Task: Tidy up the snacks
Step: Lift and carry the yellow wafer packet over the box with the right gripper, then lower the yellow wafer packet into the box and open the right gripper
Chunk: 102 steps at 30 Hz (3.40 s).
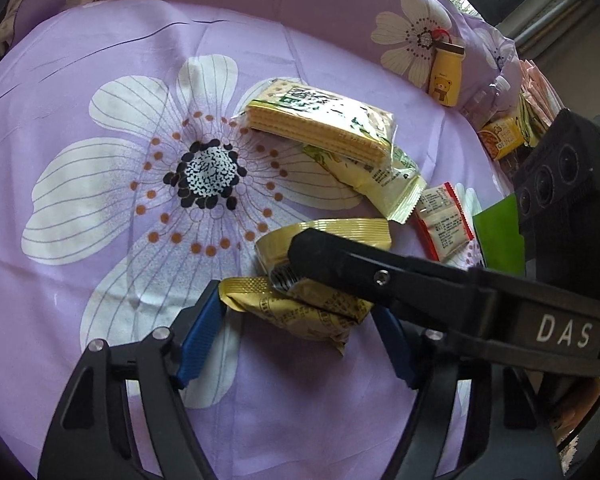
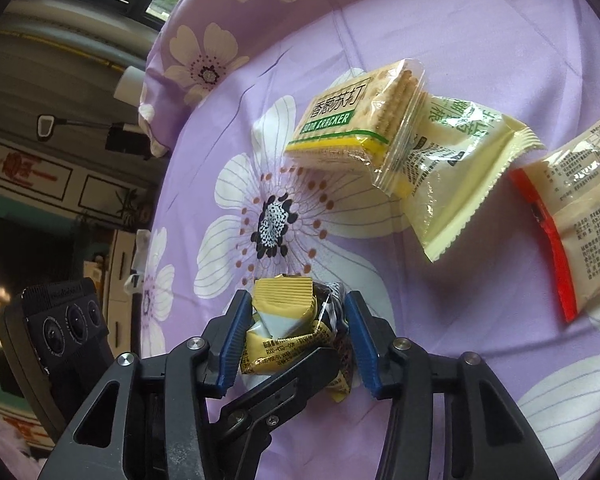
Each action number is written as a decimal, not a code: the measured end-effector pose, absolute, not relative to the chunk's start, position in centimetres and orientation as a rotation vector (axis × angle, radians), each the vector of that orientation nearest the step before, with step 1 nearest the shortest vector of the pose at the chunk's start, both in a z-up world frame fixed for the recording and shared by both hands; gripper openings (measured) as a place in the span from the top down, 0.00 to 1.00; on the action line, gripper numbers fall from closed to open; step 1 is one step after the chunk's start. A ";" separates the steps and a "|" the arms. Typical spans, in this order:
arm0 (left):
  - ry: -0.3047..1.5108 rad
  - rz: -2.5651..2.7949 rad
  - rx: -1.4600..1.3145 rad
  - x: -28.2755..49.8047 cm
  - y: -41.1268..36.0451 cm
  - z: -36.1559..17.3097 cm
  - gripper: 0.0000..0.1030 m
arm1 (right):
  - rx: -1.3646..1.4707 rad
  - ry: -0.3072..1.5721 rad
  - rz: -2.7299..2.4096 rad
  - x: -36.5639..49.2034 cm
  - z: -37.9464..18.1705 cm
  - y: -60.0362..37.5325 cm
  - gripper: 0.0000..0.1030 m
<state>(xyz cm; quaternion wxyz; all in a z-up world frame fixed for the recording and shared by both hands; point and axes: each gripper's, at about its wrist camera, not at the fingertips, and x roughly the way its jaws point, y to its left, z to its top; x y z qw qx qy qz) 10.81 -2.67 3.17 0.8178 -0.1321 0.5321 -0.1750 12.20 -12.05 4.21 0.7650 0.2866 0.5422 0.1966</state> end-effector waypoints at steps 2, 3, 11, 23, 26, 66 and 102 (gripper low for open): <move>1.137 -0.383 -0.273 10.5 -3.2 3.4 0.29 | 0.626 1.175 0.414 11.9 4.4 -12.3 0.51; 1.137 -0.389 -0.270 10.3 -3.5 3.5 0.29 | 0.628 1.171 0.409 11.6 4.6 -12.6 0.51; 1.102 -0.431 -0.237 7.8 -6.1 5.1 0.29 | 0.635 1.121 0.377 8.4 6.3 -14.6 0.51; 1.049 -0.517 -0.137 4.7 -9.3 6.5 0.30 | 0.578 1.056 0.312 3.7 8.4 -16.1 0.51; 1.049 -0.519 -0.112 4.1 -10.1 6.4 0.30 | 0.597 1.049 0.306 2.8 8.2 -16.8 0.51; 0.821 -0.735 -0.009 1.9 -25.5 14.2 0.31 | 0.614 0.751 0.104 -4.1 16.5 -31.5 0.51; 1.002 -0.819 -0.089 4.4 -32.1 8.8 0.30 | 0.755 0.844 -0.136 -3.8 11.5 -38.7 0.51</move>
